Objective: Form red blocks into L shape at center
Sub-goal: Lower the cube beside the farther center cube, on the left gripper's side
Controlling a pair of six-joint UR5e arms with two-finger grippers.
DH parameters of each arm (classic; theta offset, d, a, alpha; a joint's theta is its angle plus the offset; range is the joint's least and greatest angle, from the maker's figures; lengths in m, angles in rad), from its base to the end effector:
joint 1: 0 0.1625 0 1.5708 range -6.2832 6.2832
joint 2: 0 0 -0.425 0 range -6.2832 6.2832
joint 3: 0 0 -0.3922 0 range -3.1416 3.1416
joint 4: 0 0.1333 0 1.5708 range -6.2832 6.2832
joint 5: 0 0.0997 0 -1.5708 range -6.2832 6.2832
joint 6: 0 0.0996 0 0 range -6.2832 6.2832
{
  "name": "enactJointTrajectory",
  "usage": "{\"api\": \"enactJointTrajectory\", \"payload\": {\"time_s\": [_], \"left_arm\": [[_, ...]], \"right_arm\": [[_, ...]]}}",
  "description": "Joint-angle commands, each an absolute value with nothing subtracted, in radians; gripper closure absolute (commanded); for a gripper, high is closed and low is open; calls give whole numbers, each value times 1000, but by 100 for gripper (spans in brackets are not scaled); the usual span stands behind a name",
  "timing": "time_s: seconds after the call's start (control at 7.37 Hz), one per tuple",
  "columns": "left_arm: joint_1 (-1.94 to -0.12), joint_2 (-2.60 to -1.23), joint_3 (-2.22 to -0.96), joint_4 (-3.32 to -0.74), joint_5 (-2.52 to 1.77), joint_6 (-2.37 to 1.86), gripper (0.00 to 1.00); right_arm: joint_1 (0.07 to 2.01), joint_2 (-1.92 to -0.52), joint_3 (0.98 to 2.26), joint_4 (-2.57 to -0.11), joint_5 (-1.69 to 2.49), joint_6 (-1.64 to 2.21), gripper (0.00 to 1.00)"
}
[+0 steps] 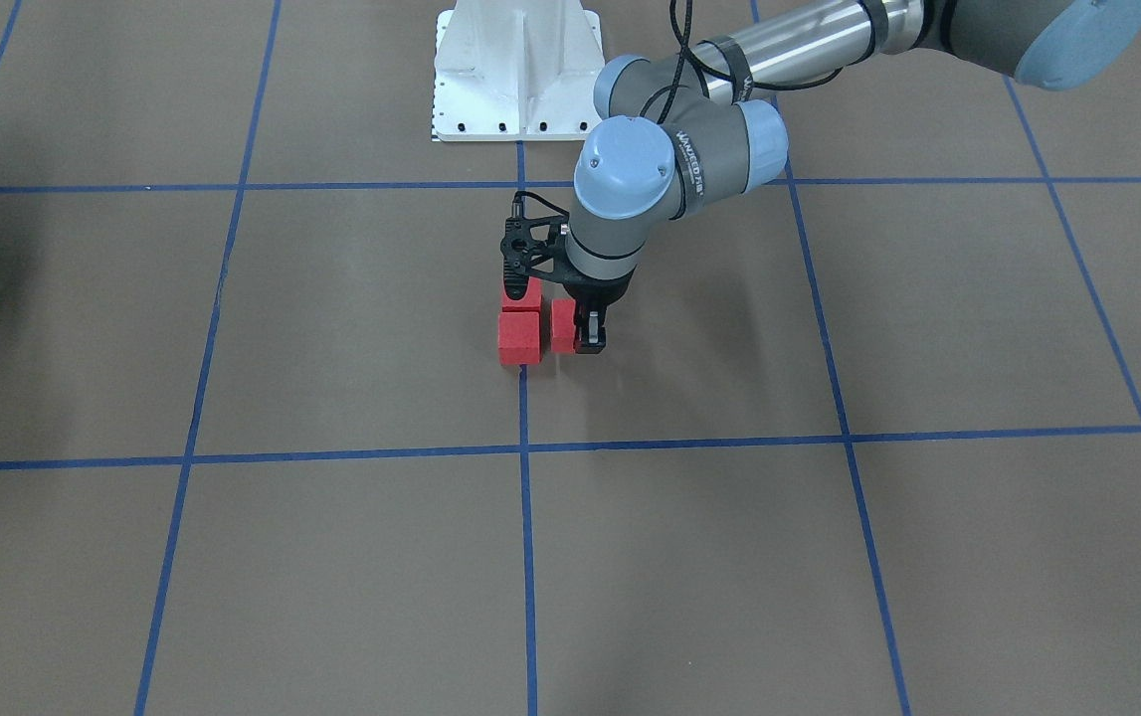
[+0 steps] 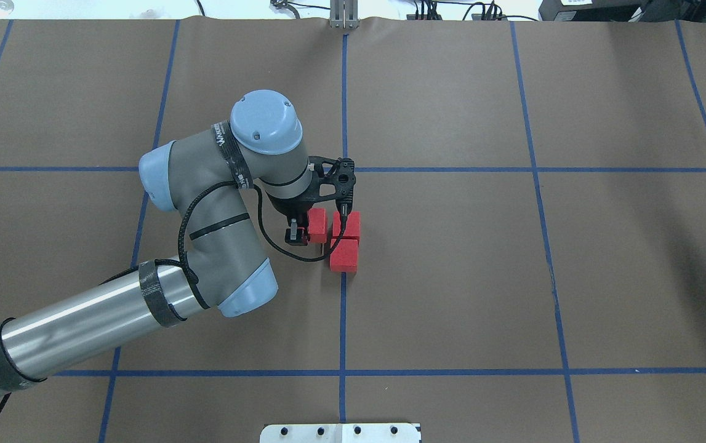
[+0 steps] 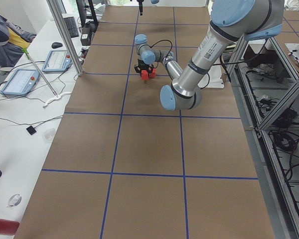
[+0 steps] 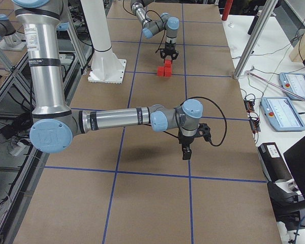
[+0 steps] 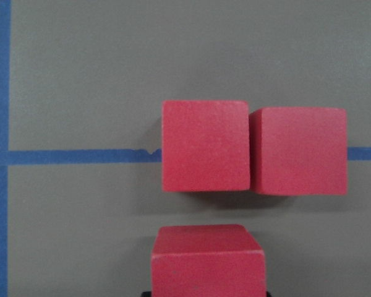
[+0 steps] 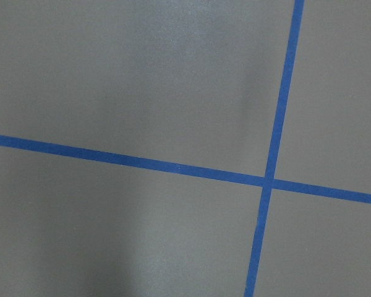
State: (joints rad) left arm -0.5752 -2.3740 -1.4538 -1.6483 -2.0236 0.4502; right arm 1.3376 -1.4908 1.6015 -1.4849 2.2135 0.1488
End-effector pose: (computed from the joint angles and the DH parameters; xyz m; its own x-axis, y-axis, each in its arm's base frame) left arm 0.5748 -0.4796 0.2049 -0.0519 0.9985 0.0165 -0.6481 -0.0462 0.7602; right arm -0.0525 -0.5396 0.6015 0.7771 -0.1541 0.6103 0.1127 0.9880 0.1060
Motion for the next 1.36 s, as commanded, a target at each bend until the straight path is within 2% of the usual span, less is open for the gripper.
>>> {"api": "enactJointTrajectory", "payload": {"time_s": [0.0,0.14,0.81,1.22], "left_arm": [[-572,-2375,-1450,-1649,-2022,449,84],[-572,-2376,-1450,-1649,-2022,449,75],[-571,-2396,-1424,-1649,-2022,427,74],[-571,-2399,-1419,-1649,-2022,422,67]], "right_arm": [[1338,-1489,1601,-1485,2214,149,0],[1338,-1489,1601,-1485,2214,149,0],[1338,-1491,1601,-1485,2214,149,0],[1338,-1490,1600,-1485,2214,149,0]]}}
